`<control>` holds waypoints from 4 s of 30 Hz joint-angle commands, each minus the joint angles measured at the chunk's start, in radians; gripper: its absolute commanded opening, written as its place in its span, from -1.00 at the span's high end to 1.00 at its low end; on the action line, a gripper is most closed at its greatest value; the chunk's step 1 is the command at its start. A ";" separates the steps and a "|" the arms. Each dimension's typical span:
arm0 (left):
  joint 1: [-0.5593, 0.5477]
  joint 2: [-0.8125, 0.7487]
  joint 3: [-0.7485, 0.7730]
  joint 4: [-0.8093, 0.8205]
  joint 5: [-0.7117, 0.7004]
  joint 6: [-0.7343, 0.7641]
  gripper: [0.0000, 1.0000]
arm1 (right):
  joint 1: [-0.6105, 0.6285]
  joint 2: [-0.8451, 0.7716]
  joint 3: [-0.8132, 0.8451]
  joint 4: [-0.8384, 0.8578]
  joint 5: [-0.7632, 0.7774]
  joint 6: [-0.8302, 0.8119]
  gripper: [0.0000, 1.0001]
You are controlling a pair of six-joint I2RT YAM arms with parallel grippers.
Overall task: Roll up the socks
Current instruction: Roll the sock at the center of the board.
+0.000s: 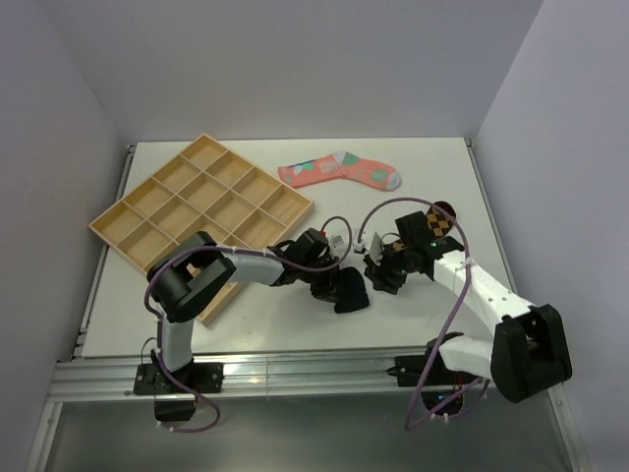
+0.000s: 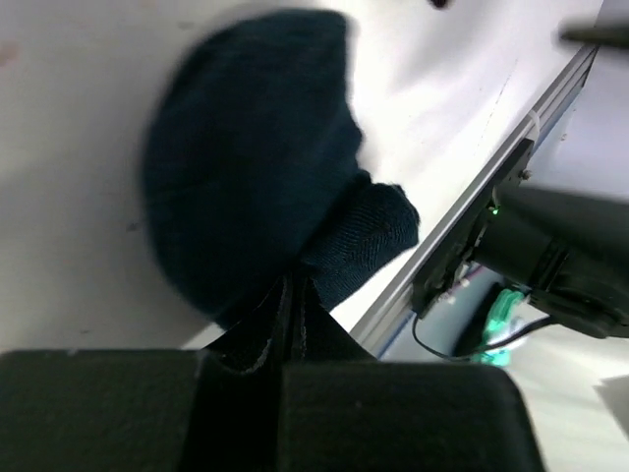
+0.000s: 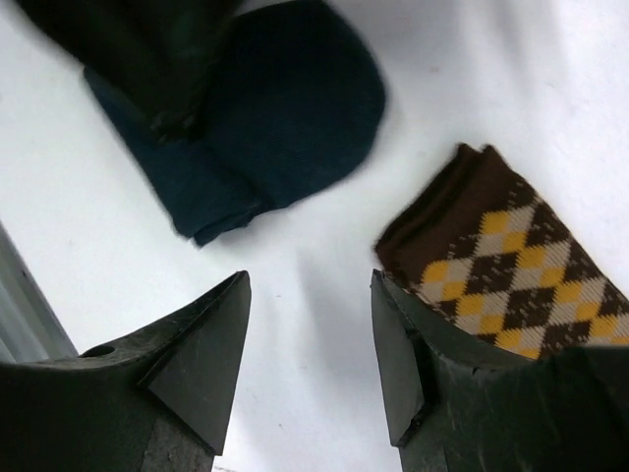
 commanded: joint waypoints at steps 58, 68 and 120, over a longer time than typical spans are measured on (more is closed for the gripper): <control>0.113 0.001 0.153 -0.260 -0.116 0.024 0.14 | 0.466 -0.042 -0.253 0.261 0.198 -0.074 0.63; 0.117 0.056 0.228 -0.395 -0.150 0.144 0.08 | 0.466 -0.029 -0.256 0.266 0.202 -0.075 0.62; 0.130 -0.039 -0.164 0.152 -0.142 0.021 0.70 | 0.176 0.765 0.454 -0.437 -0.169 -0.236 0.64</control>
